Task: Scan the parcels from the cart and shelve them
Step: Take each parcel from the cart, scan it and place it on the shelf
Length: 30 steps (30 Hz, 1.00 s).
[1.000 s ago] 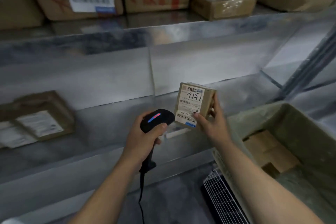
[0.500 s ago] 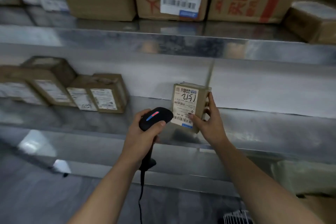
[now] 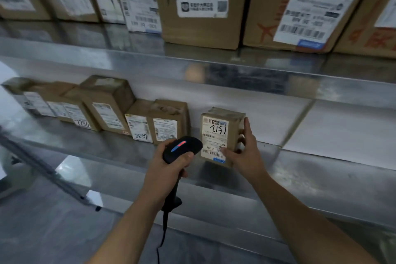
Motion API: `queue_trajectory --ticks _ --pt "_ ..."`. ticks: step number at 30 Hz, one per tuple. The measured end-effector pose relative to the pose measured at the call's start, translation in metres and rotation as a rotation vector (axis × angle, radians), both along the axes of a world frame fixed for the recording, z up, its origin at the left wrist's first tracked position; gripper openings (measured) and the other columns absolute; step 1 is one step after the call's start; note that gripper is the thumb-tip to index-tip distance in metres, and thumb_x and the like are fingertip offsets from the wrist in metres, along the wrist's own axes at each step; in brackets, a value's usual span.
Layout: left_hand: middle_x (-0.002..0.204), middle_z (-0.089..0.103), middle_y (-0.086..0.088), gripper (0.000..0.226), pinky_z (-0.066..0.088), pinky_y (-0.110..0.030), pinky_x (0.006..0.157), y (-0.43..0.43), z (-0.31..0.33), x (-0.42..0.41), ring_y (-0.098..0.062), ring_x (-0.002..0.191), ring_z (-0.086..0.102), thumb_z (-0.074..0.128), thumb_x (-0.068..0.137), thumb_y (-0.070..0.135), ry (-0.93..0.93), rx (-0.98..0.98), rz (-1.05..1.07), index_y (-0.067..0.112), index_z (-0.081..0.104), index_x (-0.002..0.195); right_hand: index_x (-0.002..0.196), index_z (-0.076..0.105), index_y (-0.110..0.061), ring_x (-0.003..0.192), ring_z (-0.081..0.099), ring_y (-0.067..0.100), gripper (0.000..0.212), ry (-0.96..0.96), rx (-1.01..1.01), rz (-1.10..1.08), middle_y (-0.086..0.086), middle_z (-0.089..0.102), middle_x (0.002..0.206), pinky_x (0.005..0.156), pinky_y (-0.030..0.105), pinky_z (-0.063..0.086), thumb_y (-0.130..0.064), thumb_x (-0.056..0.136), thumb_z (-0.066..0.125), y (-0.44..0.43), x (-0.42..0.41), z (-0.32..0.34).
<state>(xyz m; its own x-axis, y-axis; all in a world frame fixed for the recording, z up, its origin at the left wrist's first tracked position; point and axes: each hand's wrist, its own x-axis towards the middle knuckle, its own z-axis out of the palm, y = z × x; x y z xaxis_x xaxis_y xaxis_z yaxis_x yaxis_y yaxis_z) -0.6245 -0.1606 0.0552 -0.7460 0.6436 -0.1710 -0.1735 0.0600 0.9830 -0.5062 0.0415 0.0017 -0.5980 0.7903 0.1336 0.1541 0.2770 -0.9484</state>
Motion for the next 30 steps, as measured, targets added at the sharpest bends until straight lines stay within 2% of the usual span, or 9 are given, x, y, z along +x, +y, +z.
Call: queue_trajectory --ticks 3,5,9,11,16,20,24,30 --pt "0.110 0.068 -0.017 0.044 0.055 -0.029 0.066 -0.003 -0.002 -0.023 -0.022 0.080 0.068 0.081 0.086 0.018 -0.021 0.016 -0.013 0.029 0.060 0.123 0.131 0.013 -0.072 0.113 0.053 -0.001 0.111 0.012 0.025 -0.003 -0.005 0.047 0.130 0.085 0.028 0.057 -0.004 0.078 0.083 -0.004 -0.017 0.000" --pt "0.109 0.068 -0.018 0.046 0.056 -0.033 0.068 -0.006 -0.003 -0.037 -0.022 0.080 0.068 0.084 0.082 0.021 -0.044 0.028 -0.018 0.030 0.061 0.121 0.129 0.024 -0.072 0.118 0.053 0.000 0.106 0.017 0.023 -0.006 -0.010 0.052 0.127 0.089 0.029 0.057 -0.004 0.076 0.084 -0.006 -0.025 -0.003" --pt "0.107 0.068 -0.018 0.040 0.055 -0.034 0.068 -0.011 -0.007 -0.061 -0.023 0.072 0.066 0.081 0.086 0.019 -0.043 0.015 -0.044 0.032 0.061 0.119 0.150 0.022 -0.057 0.134 0.048 0.016 0.110 -0.026 -0.041 -0.024 -0.001 0.049 0.139 0.097 0.046 0.056 -0.022 0.069 0.087 -0.015 -0.042 -0.017" --pt "0.107 0.068 -0.019 0.039 0.054 -0.033 0.067 -0.012 -0.010 -0.070 -0.023 0.071 0.065 0.079 0.088 0.018 -0.043 0.014 -0.055 0.032 0.061 0.119 0.153 0.018 -0.055 0.137 0.046 0.018 0.113 -0.043 -0.068 -0.033 -0.002 0.046 0.143 0.097 0.050 0.055 -0.027 0.066 0.086 -0.016 -0.049 -0.026" --pt "0.107 0.068 -0.019 0.043 0.054 -0.028 0.061 -0.013 -0.014 -0.086 -0.025 0.074 0.066 0.079 0.088 0.016 -0.046 -0.004 -0.053 0.027 0.060 0.124 0.139 0.011 -0.070 0.139 0.042 0.017 0.110 -0.056 -0.096 -0.104 -0.003 0.041 0.146 0.102 0.053 0.051 -0.004 0.082 0.077 -0.020 -0.065 -0.037" --pt "0.105 0.069 -0.018 0.043 0.055 -0.030 0.063 -0.008 -0.016 -0.096 -0.023 0.075 0.068 0.077 0.088 0.013 -0.044 -0.020 -0.021 0.024 0.059 0.125 0.137 0.011 -0.077 0.135 0.048 0.015 0.110 -0.055 -0.097 -0.090 -0.006 0.048 0.146 0.101 0.054 0.053 -0.019 0.079 0.084 -0.020 -0.081 -0.040" --pt "0.106 0.069 -0.017 0.044 0.056 -0.032 0.064 -0.004 -0.020 -0.105 -0.023 0.078 0.068 0.077 0.087 0.011 -0.042 -0.031 -0.003 0.021 0.060 0.126 0.125 0.014 -0.086 0.127 0.056 0.015 0.107 -0.031 -0.097 -0.127 -0.004 0.056 0.139 0.095 0.053 0.056 -0.014 0.083 0.081 -0.017 -0.091 -0.039" --pt "0.106 0.069 -0.016 0.042 0.055 -0.030 0.062 0.004 -0.020 -0.111 -0.022 0.078 0.068 0.075 0.088 0.007 -0.048 -0.021 -0.003 0.021 0.059 0.125 0.124 0.011 -0.086 0.130 0.055 0.015 0.112 -0.042 -0.088 -0.149 -0.006 0.054 0.145 0.100 0.048 0.054 -0.009 0.082 0.081 -0.013 -0.095 -0.046"
